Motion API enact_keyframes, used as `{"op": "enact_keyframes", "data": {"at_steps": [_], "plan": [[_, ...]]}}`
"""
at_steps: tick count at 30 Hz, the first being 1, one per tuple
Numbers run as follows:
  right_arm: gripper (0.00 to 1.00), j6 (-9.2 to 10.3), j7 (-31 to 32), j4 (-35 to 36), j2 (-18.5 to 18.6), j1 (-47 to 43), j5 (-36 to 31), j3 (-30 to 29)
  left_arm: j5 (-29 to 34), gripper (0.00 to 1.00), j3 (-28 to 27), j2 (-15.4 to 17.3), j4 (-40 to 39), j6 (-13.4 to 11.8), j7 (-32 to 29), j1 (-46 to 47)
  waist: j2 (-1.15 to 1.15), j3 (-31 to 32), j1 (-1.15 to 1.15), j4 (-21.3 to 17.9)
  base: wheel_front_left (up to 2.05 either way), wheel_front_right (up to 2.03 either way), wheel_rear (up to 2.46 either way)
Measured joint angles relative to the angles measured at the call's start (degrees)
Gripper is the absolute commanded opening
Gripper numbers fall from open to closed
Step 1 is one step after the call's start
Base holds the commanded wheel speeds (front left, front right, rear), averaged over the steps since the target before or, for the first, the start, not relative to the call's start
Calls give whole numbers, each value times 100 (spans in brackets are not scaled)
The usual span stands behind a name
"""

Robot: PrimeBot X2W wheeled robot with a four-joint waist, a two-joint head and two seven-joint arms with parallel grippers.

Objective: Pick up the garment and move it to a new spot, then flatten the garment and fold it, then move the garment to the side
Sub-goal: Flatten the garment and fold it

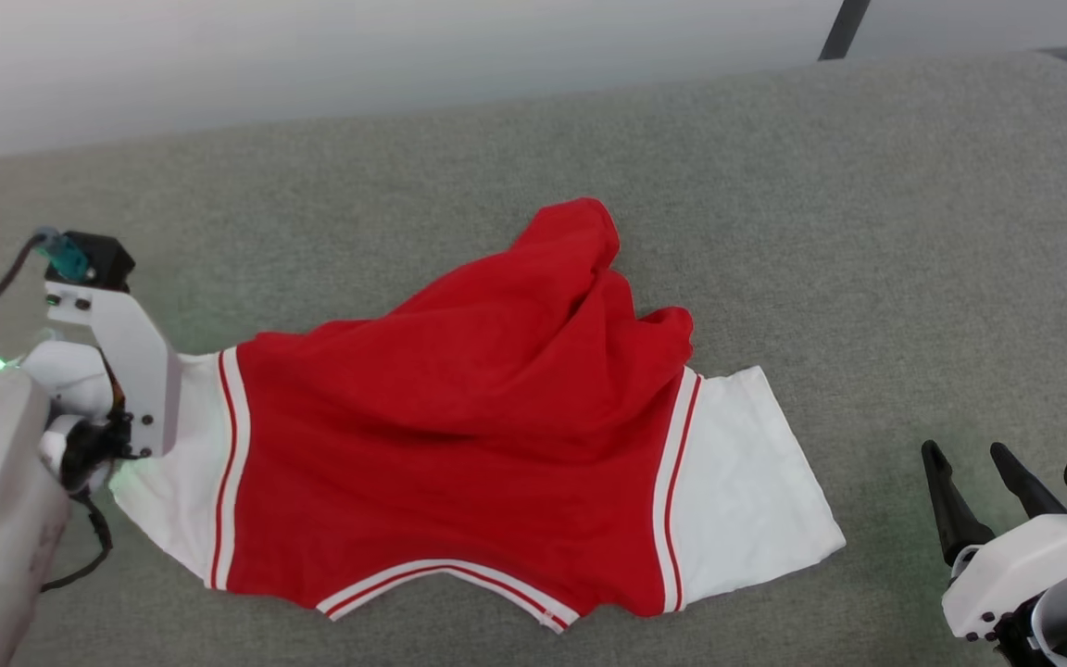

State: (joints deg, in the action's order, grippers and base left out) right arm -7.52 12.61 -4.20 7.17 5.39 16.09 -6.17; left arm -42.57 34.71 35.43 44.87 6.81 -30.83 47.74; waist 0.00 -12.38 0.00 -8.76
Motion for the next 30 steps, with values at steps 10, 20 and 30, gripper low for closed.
{"op": "enact_keyframes", "data": {"at_steps": [10,20,30], "plan": [[100,0,-36,-119,0,8,3,-27,-253,100,125,-138,240,52,159,166,0,72,0,64,0,0,0],[100,0,-130,-74,22,-155,57,-46,-683,100,281,31,-249,58,56,-315,0,534,0,363,0,0,0],[100,0,-62,89,46,-265,164,115,-1002,100,209,98,-197,24,-202,-644,0,890,0,566,0,0,0]]}}
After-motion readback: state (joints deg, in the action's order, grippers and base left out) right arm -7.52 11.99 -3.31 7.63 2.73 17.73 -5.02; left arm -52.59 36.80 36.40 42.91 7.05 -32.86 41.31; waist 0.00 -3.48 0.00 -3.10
